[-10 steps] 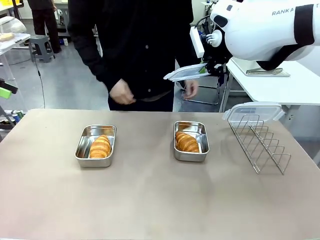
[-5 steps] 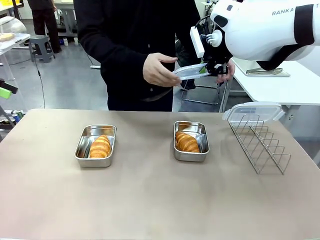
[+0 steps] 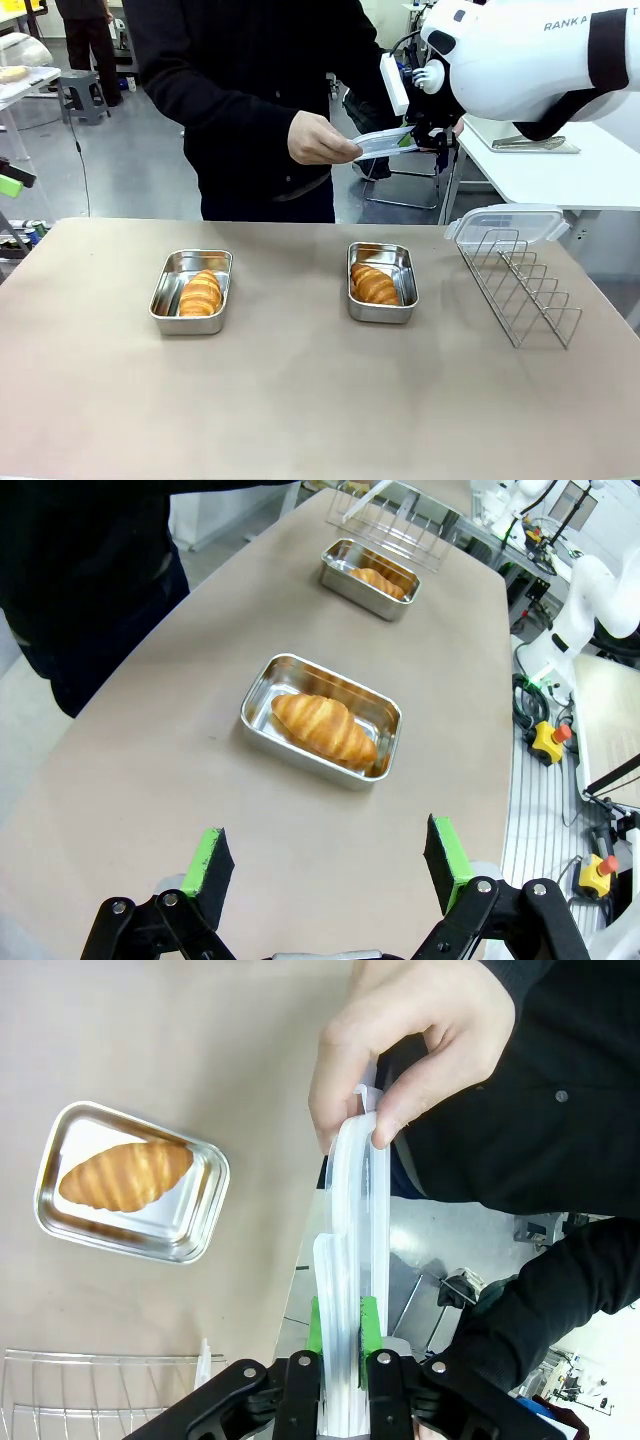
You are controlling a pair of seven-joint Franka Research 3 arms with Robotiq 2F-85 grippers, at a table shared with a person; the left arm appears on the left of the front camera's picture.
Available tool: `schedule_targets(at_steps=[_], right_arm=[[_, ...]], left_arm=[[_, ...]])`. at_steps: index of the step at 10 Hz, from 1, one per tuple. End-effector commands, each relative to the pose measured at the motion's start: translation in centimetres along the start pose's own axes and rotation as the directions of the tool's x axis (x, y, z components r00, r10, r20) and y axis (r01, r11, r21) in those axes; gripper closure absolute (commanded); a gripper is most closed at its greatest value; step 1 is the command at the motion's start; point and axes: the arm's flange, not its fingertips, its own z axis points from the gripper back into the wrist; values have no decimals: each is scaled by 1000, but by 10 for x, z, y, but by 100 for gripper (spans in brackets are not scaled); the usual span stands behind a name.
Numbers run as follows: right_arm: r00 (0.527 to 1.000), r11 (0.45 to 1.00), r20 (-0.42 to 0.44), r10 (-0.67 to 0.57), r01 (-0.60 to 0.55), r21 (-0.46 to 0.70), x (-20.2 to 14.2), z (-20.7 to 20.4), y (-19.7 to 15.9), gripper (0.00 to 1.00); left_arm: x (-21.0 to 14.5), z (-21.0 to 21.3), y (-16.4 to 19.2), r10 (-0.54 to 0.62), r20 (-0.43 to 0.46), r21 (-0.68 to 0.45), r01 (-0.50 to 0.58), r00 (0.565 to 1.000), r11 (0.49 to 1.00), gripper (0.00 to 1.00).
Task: Place the bread in airtight containers.
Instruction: Release when the human grabs the Airtight Container lid.
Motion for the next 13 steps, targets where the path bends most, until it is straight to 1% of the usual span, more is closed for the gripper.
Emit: schedule_targets(at_steps=[1, 3, 4, 5, 6, 7, 8, 9, 10, 11, 12, 13], right_arm=[[1000, 1000, 13, 0, 0, -6, -2, 2, -1, 100], [1000, 1000, 13, 0, 0, -6, -2, 2, -1, 100], [1000, 1000, 0, 0, 0, 0, 0, 0, 0, 66], [1000, 999, -13, -24, 24, 44, 0, 4, -1, 29], [997, 996, -1, -74, 74, 42, 0, 13, -4, 9], [990, 990, -15, -139, 139, 33, -2, 26, -7, 0], [976, 976, -15, -217, 217, 16, -8, 41, -11, 0], [938, 939, 34, -345, 344, 24, -20, 56, -13, 0], [882, 885, 82, -465, 461, 60, -40, 69, -14, 0], [761, 778, 159, -628, 614, 136, -70, 77, -9, 0], [655, 693, 227, -720, 685, 224, -99, 84, 3, 0], [578, 626, 243, -779, 739, 251, -127, 92, 20, 0]], left_arm=[[1, 0, -2, -9, -9, 2, 9, 1000, 1000, 0], [1, 0, -2, -9, -9, 2, 9, 1000, 1000, 0], [1, 0, -2, -9, -9, 2, 9, 1000, 1000, 0], [1, 0, -2, -9, -9, 2, 9, 1000, 1000, 0], [1, 0, -2, -9, -9, 2, 9, 1000, 1000, 0], [1, 0, -2, -9, -9, 2, 9, 1000, 1000, 0], [1, 0, -2, -9, -9, 2, 9, 1000, 1000, 0], [1, 0, -2, -9, -9, 2, 9, 1000, 1000, 0], [1, 0, -2, -9, -9, 2, 9, 1000, 1000, 0], [1, 0, -2, -9, -9, 2, 9, 1000, 1000, 0], [1, 0, -2, -9, -9, 2, 9, 1000, 1000, 0], [1, 0, -2, -9, -9, 2, 9, 1000, 1000, 0]])
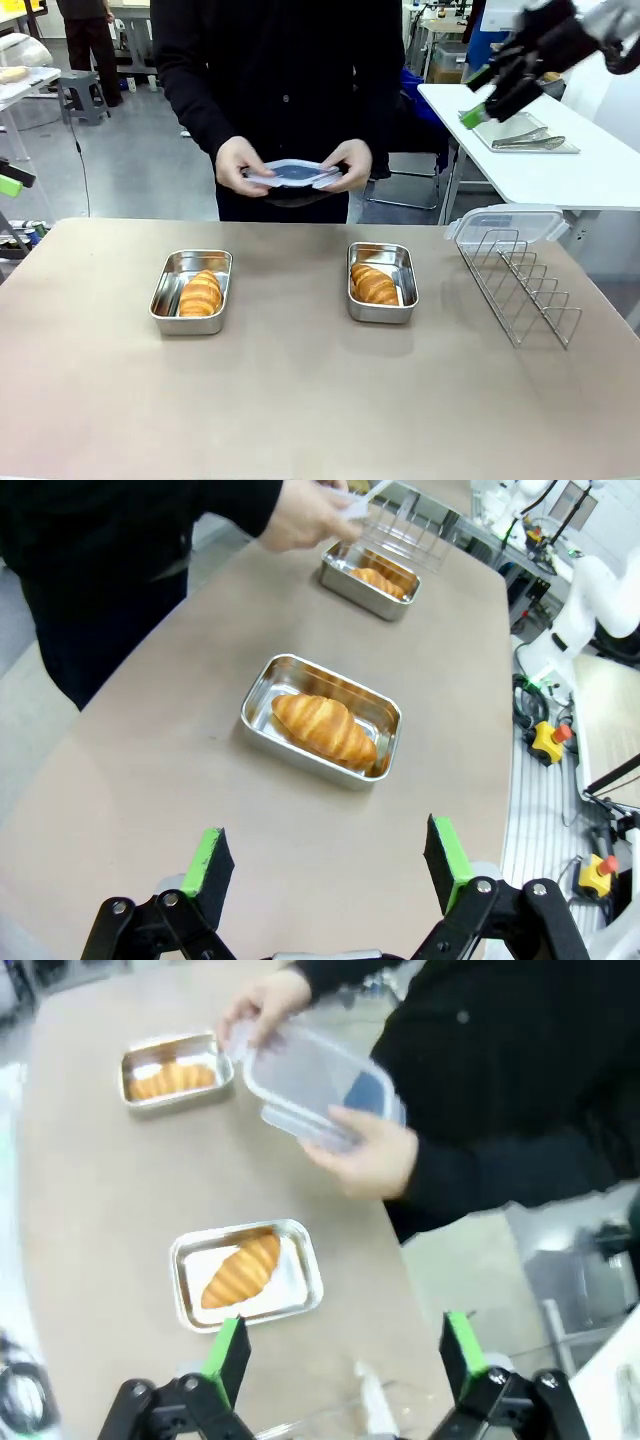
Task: Place the bread in airtight containers.
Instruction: Release when the human grabs the Airtight Container lid.
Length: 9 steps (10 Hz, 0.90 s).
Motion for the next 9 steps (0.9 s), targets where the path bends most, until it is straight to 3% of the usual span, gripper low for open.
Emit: schedule_targets(at_steps=[1, 2, 5, 8, 9], right_arm=[[972, 979, 119, -201, 202, 9, -56, 25, -6, 0], [950, 970, 198, -242, 240, 31, -90, 40, -3, 0], [932, 966, 254, -259, 253, 57, -153, 57, 8, 0], [940, 977, 266, -215, 204, 68, -164, 60, 8, 0], [935, 963, 229, -269, 262, 60, -167, 63, 9, 0]], left_arm=[[1, 0, -2, -9, -9, 1, 9, 1000, 1000, 0], [1, 0, -2, -9, -9, 1, 9, 1000, 1000, 0], [1, 0, -2, -9, -9, 1, 9, 1000, 1000, 0], [1, 0, -2, -9, -9, 1, 9, 1000, 1000, 0], [1, 0, -2, -9, -9, 1, 9, 1000, 1000, 0]])
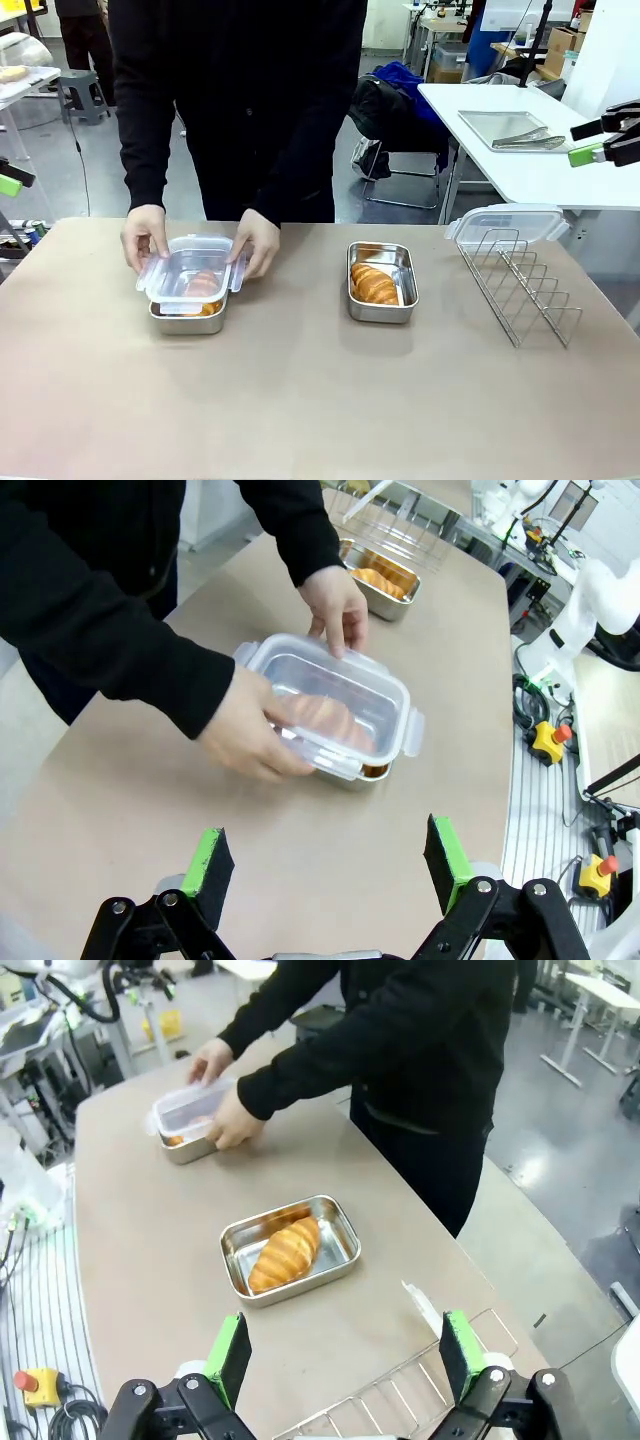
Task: Place the bread in airtight containers.
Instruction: Release when the human grabs the Airtight Container lid, then pick up one Airtight Container lid and hand it to the human.
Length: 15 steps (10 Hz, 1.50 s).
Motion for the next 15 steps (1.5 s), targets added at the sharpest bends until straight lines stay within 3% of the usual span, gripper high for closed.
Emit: schedule_targets(at_steps=[1, 11, 13, 15], right_arm=[[1000, 1000, 2, -17, 17, -11, 0, 1, -1, 0], [1000, 1000, -15, -4, 4, -14, -1, 2, -1, 0], [970, 986, -195, 147, -158, -42, 26, -32, -13, 0], [854, 935, -386, 348, -348, 71, 34, -70, -23, 0]], left_arm=[[1, -1, -2, -9, -9, 1, 9, 1000, 1000, 0], [1, -1, -2, -9, -9, 1, 9, 1000, 1000, 0], [1, -1, -2, -9, -9, 1, 9, 1000, 1000, 0], [1, -1, -2, -9, -9, 1, 9, 1000, 1000, 0]])
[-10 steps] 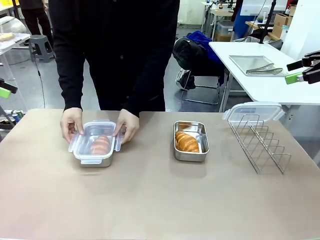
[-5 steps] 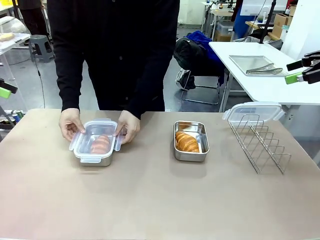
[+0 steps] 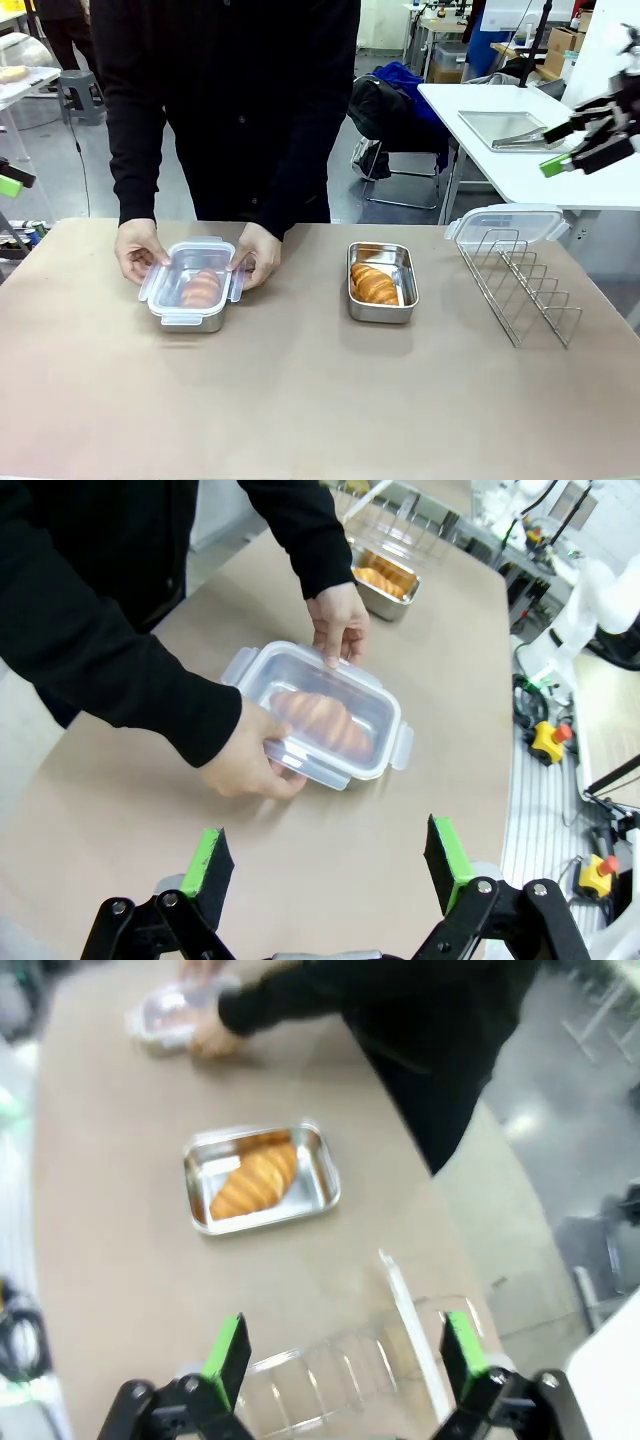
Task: Place the bread in airtight containers.
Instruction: Pick up one Airtight Container lid and hand it to the human.
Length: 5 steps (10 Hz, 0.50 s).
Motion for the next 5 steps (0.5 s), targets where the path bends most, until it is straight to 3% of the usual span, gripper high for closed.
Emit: schedule_targets(at_steps=[1, 3, 5], right_arm=[[962, 981, -188, 196, -193, 35, 4, -26, -17, 0], [904, 954, -314, 291, -297, 28, 7, -46, -22, 0], [854, 927, -365, 370, -364, 88, 3, -60, -26, 0]], left_arm=[[2, 0, -2, -10, -9, 2, 10, 1000, 1000, 0], [2, 0, -2, -10, -9, 2, 10, 1000, 1000, 0], [2, 0, -2, -10, -9, 2, 10, 1000, 1000, 0]])
